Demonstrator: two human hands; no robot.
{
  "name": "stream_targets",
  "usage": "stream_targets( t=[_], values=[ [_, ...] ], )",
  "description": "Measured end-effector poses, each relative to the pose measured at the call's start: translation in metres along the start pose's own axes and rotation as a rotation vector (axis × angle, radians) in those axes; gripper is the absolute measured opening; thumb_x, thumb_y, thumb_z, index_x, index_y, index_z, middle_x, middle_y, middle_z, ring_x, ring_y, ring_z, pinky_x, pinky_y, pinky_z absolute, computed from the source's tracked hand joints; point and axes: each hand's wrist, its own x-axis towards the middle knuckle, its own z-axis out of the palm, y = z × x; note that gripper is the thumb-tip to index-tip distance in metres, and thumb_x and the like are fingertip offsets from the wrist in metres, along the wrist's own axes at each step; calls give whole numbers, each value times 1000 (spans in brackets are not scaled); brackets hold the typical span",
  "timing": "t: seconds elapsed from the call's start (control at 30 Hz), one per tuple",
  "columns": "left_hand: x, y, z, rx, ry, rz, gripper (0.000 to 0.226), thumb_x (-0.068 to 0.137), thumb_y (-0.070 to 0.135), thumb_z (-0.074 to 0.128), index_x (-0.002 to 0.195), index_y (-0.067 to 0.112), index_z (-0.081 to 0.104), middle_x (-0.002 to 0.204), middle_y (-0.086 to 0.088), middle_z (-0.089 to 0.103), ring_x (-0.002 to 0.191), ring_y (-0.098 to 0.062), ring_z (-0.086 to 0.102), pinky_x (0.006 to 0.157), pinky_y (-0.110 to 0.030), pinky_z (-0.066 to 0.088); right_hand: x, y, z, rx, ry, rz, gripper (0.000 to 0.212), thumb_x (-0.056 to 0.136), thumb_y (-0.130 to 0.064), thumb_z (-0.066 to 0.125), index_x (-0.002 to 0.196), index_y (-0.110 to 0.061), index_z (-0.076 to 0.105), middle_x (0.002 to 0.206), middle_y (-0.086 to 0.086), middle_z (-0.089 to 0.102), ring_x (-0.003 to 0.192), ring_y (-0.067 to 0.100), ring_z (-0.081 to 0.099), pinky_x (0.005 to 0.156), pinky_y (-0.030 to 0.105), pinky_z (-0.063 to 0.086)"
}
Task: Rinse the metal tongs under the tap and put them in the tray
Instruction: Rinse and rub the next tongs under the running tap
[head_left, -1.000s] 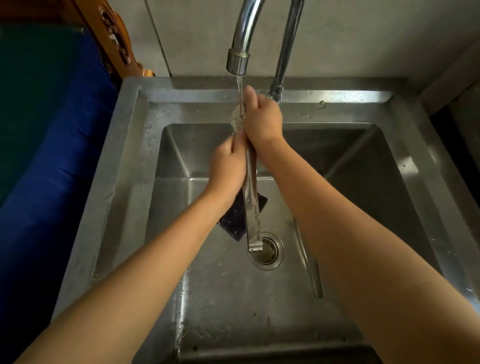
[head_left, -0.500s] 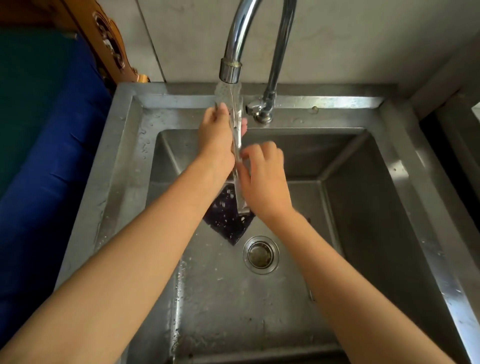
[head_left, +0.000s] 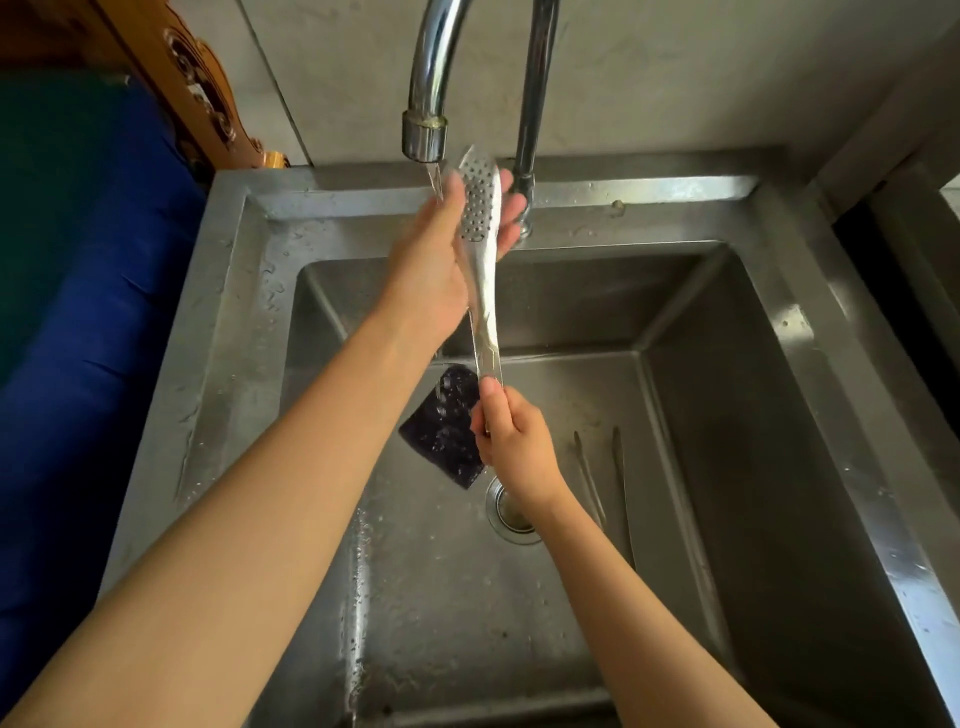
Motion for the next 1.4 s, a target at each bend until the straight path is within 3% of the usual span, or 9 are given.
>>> stream_targets(
  t=[0.33,0.5,0.67,0.77,0.87,0.97,1.13,1.3,1.4],
  values=[
    [-25,-2,-26,427,-4,16,16,95,14,48,103,10,61,88,-3,72,81,-19,71,77,-32,58,25,-17,7,65,-27,8,41,95,-40,45,63,-14,49,46,-5,38,41,7,34,43,15,31],
    [-24,10,-29,301,51,63,22,97,21,45,102,8,63,87,-7,74,81,-23,72,71,-32,58,1,-13,-8,55,-52,-8,42,94,-37,49,64,-8,54,53,6,41,47,11,37,47,17,33],
    [-1,21,-43,-22,386,91,16,96,15,45,99,8,60,89,-12,70,74,-23,72,62,-33,57,-28,-7,-32,-64,96,-46,26,92,-26,56,71,-10,61,54,-3,52,49,6,43,51,14,36],
    [2,2,-63,44,626,10,12,95,11,47,95,7,59,87,-11,65,63,-17,69,55,-27,57,-30,-33,-39,-66,103,-207,9,89,-21,60,81,-21,56,63,-13,63,54,-2,51,54,8,40],
    [3,-24,-84,279,750,-208,8,92,13,54,93,10,61,80,-4,60,57,-8,61,45,-18,52,-14,-66,-33,-182,87,-377,12,87,-29,58,85,-18,54,74,-7,60,67,11,55,62,24,45],
    [2,-42,-99,261,758,-427,19,93,10,50,77,14,58,55,1,50,33,-3,40,28,-12,28,19,-88,-19,-389,123,-505,21,88,-29,60,81,-10,53,88,6,52,89,21,46,81,31,39],
    [-12,-58,-99,338,567,-684,22,88,7,47,70,12,57,54,-1,49,50,-9,34,42,-17,29,59,-105,4,-69,-100,-281,29,94,-28,50,94,0,50,101,19,63,93,28,62,86,37,51],
    [-17,-74,-99,381,386,-568,61,95,20,31,49,17,70,55,3,67,79,-19,60,94,-39,45,76,-107,29,169,-71,-180,33,97,-42,38,87,-11,46,75,7,57,62,15,52,61,25,44],
    [-17,-75,-92,396,299,-518,64,99,41,24,60,16,67,59,7,70,73,-8,67,82,-29,53,87,-111,32,279,-14,-95,47,99,-47,26,91,-13,59,71,3,57,57,11,52,51,18,43]
  ],
)
